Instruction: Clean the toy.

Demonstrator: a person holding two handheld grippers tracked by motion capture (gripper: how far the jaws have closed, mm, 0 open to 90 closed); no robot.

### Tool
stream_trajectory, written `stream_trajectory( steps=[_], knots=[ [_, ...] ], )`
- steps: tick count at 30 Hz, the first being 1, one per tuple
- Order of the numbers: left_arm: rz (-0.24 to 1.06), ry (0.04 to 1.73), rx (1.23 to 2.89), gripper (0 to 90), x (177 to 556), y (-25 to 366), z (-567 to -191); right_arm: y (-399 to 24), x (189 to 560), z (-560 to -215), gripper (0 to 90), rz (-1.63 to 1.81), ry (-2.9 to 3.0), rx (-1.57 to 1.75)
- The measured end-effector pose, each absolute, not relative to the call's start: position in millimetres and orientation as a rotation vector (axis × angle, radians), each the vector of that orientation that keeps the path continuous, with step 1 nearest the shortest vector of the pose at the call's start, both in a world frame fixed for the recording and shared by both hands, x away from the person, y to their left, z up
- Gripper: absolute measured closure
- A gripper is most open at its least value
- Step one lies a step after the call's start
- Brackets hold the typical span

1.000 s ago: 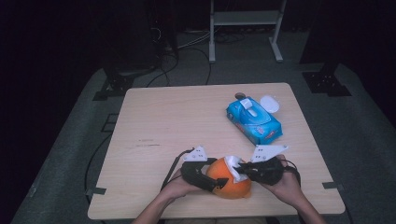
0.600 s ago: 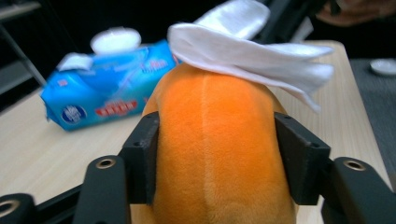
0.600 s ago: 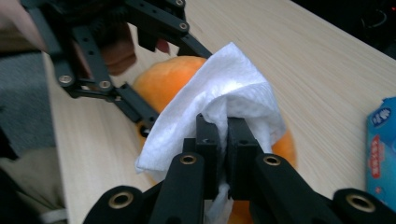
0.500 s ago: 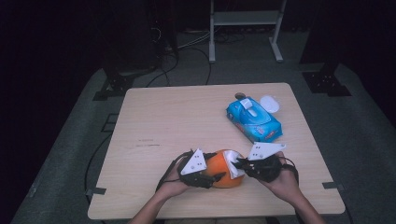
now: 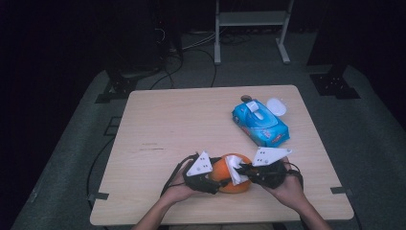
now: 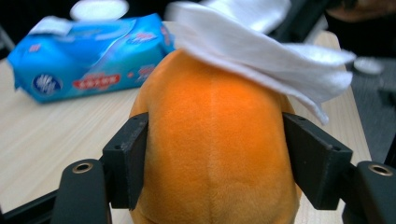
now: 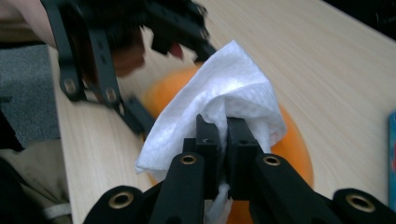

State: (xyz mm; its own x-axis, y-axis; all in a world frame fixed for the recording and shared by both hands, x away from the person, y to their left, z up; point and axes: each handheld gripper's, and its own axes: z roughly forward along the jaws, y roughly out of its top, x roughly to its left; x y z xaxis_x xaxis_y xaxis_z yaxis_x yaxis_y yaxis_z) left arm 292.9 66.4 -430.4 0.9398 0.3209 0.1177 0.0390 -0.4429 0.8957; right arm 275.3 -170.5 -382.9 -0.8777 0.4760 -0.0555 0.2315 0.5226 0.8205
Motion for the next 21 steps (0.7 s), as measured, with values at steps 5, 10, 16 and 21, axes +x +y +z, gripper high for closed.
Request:
stream_trajectory(
  steps=[5, 10, 16, 21],
  knots=[
    [0.334, 0.224, 2.014, 27.6, 289.5, 64.3, -429.8, -168.3, 274.0, -373.8, 84.8, 1.256, 2.473, 0.554],
    [0.295, 0.276, 1.995, 21.2, 294.1, 67.1, -431.8, -182.6, 280.2, -383.7, 84.9, 1.233, 2.492, 0.623],
    [0.339, 0.223, 2.007, 28.9, 288.3, 60.9, -429.6, -173.1, 273.5, -380.1, 85.0, 1.298, 2.500, 0.583],
    [0.362, 0.167, 2.028, 29.9, 282.7, 57.6, -428.1, -156.9, 267.9, -374.3, 84.9, 1.282, 2.507, 0.506]
  ],
)
